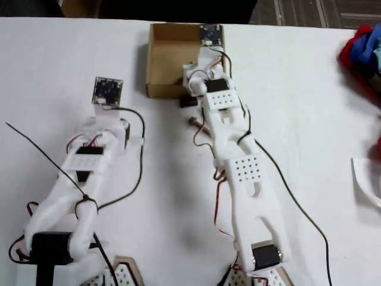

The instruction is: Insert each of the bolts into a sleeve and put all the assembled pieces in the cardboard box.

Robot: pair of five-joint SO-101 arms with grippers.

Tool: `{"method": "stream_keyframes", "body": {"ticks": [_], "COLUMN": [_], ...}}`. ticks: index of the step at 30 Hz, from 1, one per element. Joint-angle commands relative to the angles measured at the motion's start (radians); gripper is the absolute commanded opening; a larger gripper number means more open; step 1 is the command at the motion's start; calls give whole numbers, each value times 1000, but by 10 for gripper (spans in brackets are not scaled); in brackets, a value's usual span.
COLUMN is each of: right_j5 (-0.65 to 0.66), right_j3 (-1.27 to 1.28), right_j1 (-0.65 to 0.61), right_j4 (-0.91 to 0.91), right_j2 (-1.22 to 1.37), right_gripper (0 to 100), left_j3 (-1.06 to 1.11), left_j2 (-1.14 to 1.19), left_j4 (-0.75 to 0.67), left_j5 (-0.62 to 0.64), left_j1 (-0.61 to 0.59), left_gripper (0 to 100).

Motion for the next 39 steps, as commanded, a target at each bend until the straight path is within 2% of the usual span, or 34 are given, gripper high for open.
{"method": "stream_keyframes", "body": {"ticks": [1,3,16,20,22,25,27,30,33,39], "right_j5": [-2,-2,2,6,95,385,559,750,890,1083], "right_j3": [-86,-137,-476,-479,-479,-468,-430,-387,-374,-374], "right_j1": [-2,-1,-8,-33,-70,-139,-159,-165,-143,-79], "right_j4": [16,64,708,897,980,1029,1029,1029,1027,1021], "right_j2": [-41,-58,-189,-206,-211,-202,-199,-186,-154,-87], "right_gripper": [60,19,22,99,166,246,251,209,186,187], "left_j3": [-4,-4,-4,-4,-4,-4,-4,-4,-4,-4], "left_j2": [-6,-6,-5,-5,-5,-5,-5,-6,-6,-6], "left_j4": [-14,-14,-18,-18,-18,-18,-18,-15,-15,-14], "left_j5": [5,5,5,5,5,5,5,5,5,5], "left_j1": [8,8,8,8,8,8,8,8,6,3], "left_gripper": [88,88,88,88,88,88,88,88,88,88]}}
